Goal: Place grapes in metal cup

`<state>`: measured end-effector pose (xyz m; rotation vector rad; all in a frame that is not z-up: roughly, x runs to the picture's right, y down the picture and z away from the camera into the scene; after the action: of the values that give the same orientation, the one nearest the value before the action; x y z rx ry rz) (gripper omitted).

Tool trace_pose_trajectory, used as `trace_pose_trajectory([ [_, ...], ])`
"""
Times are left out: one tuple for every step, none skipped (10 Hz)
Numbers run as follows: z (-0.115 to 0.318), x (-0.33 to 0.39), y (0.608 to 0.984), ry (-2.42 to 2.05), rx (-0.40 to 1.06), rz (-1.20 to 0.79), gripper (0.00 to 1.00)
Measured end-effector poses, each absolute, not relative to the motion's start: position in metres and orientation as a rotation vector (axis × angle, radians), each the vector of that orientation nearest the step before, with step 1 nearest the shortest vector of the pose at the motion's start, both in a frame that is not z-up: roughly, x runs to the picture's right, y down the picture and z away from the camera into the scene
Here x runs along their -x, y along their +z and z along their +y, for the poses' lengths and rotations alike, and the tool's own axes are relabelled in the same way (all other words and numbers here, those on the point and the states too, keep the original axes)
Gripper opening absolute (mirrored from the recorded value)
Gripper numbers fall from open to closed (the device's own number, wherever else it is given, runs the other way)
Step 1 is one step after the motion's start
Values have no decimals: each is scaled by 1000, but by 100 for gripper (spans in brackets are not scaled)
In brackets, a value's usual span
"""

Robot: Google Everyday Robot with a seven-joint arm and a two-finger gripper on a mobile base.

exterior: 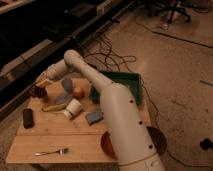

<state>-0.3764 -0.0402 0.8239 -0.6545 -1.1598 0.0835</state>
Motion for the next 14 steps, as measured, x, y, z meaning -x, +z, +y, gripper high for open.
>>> trace_pose_trajectory([
  [-38,376,827,88,657,-1156,0],
  [-36,375,832,94,661,-1152,0],
  [-33,374,837,98,666,-1148,0],
  [-32,374,839,100,668,-1146,0],
  [-32,376,840,103,670,-1144,0],
  [-31,377,842,112,672,-1143,0],
  [-31,377,845,124,673,-1142,0],
  [-31,377,847,135,675,-1143,0],
  [-32,376,850,150,678,-1143,0],
  [-34,375,852,167,681,-1145,0],
  [-35,375,855,179,683,-1145,0],
  [-37,376,858,193,686,-1147,0],
  [-38,378,859,196,691,-1147,0],
  [-39,379,859,194,695,-1145,2],
])
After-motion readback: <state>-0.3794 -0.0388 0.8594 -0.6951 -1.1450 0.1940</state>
